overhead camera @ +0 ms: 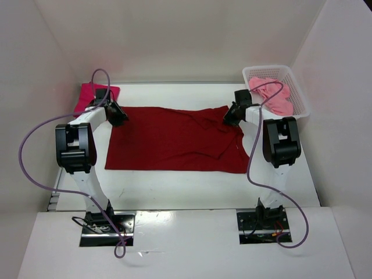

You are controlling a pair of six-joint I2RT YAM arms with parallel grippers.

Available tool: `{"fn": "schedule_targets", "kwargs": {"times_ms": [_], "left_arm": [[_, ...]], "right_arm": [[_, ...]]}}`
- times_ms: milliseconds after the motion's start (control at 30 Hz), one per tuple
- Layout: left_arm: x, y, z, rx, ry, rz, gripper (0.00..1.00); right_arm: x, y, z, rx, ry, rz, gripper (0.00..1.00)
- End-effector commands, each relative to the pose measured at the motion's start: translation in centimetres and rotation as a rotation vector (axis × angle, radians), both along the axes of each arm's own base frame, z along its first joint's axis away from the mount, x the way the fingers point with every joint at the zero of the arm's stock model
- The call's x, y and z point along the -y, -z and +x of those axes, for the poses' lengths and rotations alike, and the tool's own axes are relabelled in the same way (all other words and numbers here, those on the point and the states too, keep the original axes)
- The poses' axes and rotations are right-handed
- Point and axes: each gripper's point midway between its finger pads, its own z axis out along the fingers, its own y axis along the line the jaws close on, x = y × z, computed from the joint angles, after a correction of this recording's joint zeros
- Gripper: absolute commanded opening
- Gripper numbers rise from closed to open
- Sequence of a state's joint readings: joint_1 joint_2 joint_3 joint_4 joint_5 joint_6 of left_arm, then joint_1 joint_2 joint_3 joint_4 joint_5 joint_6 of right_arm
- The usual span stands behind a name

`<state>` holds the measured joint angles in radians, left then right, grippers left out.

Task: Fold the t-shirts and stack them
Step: Fold the flattened tshirt in 1/3 of the way, then grap the side of the flattened tshirt furthest away from the robot with both arms

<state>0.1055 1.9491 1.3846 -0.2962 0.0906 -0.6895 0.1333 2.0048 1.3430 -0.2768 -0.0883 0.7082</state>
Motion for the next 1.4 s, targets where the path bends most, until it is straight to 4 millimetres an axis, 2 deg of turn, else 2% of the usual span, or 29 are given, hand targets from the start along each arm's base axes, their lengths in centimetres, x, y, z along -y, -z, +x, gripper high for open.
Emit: {"fn": "schedule_targets", "kwargs": {"times_ms": [0,100,133,200,233,267,300,333,367,400,500,533,600,633,700,767,800,833,867,967,1000,1033,1067,1167,1200,1267,1300,1333,1367], "left_arm": [[0.2,1.0,-0.2,-0.009,-0.007,-0.023,0.43],[0.2,1.5,-0.9,-0.019,0.000,-0.018,0.43],[0.3,1.8,-1.2,-0.029,0.000,-0.020,0.43],[0.2,1.0,-1.1,-0.010,0.000,-0.017,0.43],[0.3,1.5,-1.7,-0.030,0.007,-0.014,0.43],[0.3,0.7,-1.8,-0.014,0.007,-0.012,0.43],[0.3,0.4,-2.0,-0.011,0.007,-0.012,0.43],[0.4,0.6,-2.5,-0.018,0.007,-0.013,0.43],[0.8,0.1,-2.5,0.001,0.017,-0.011,0.43],[0.8,0.1,-2.5,0.002,0.017,-0.011,0.43],[2.7,0.0,-2.8,0.001,0.057,-0.003,0.43],[3.2,0.0,-2.8,0.001,0.068,-0.003,0.43],[4.7,-0.5,-2.8,0.013,0.102,-0.003,0.43],[5.1,-0.1,-3.2,0.002,0.107,0.004,0.43],[5.8,-0.8,-3.5,0.017,0.121,0.012,0.43],[5.8,-0.7,-4.0,0.008,0.121,0.012,0.43],[5.8,-0.7,-4.0,0.008,0.121,0.012,0.43],[5.8,-0.7,-4.0,0.008,0.121,0.012,0.43],[5.8,-0.4,-4.3,-0.003,0.121,0.011,0.43],[5.7,0.0,-4.6,-0.011,0.129,0.016,0.43],[5.7,0.0,-4.6,-0.011,0.129,0.016,0.43],[5.6,0.4,-4.9,-0.024,0.123,0.023,0.43],[5.6,0.8,-5.2,-0.033,0.123,0.023,0.43],[5.4,1.7,-5.6,-0.056,0.126,0.035,0.43],[5.4,2.0,-5.9,-0.065,0.126,0.034,0.43],[5.3,2.6,-6.2,-0.076,0.126,0.034,0.43],[5.3,2.6,-6.2,-0.076,0.126,0.034,0.43],[5.3,2.6,-6.2,-0.076,0.126,0.034,0.43],[5.3,2.6,-6.2,-0.076,0.126,0.034,0.43]], "right_arm": [[-1.7,-3.7,3.1,0.103,-0.025,0.042,0.01],[-2.3,-6.3,4.5,0.151,-0.024,0.076,0.00],[-2.6,-6.6,5.0,0.159,-0.030,0.085,0.00],[-2.9,-7.1,4.9,0.132,-0.032,0.075,0.01],[-2.3,-6.7,4.8,0.119,-0.010,0.046,0.13],[-1.9,-8.3,4.7,0.155,-0.009,0.029,0.24],[-1.9,-7.7,3.3,0.138,-0.025,0.002,0.33],[-1.5,-8.1,2.8,0.150,-0.022,-0.014,0.41],[-1.0,-9.3,2.1,0.172,-0.007,-0.028,0.41],[-0.8,-8.2,1.1,0.146,-0.019,-0.042,0.41],[-1.1,-6.1,-1.2,0.080,-0.062,-0.059,0.42],[-1.6,-6.0,-1.3,0.083,-0.089,-0.069,0.44],[-2.0,-4.2,-2.3,0.025,-0.123,-0.090,0.46],[-2.0,-4.2,-2.2,0.021,-0.135,-0.099,0.46],[-2.6,-4.1,-2.0,0.025,-0.156,-0.105,0.51],[-2.9,-3.1,-1.8,0.004,-0.168,-0.122,0.51],[-2.9,-3.4,-1.1,0.015,-0.162,-0.128,0.51],[-2.9,-2.2,-0.9,-0.010,-0.174,-0.139,0.51],[-3.1,-2.7,0.1,0.003,-0.173,-0.137,0.51],[-3.4,-1.4,0.8,-0.019,-0.188,-0.137,0.50],[-3.6,-1.9,1.4,-0.010,-0.188,-0.135,0.50],[-3.6,-2.2,1.6,-0.001,-0.187,-0.134,0.44],[-3.4,-1.7,1.6,-0.010,-0.182,-0.144,0.39],[-3.3,-3.2,3.4,0.040,-0.161,-0.161,0.32],[-3.4,-2.3,3.5,0.021,-0.163,-0.164,0.28],[-3.5,-2.6,4.5,0.029,-0.169,-0.168,0.17],[-3.7,-1.8,4.4,0.009,-0.177,-0.162,0.13],[-3.8,-1.7,4.6,0.011,-0.177,-0.162,0.09],[-3.9,-2.5,5.3,0.033,-0.175,-0.159,0.06]]}}
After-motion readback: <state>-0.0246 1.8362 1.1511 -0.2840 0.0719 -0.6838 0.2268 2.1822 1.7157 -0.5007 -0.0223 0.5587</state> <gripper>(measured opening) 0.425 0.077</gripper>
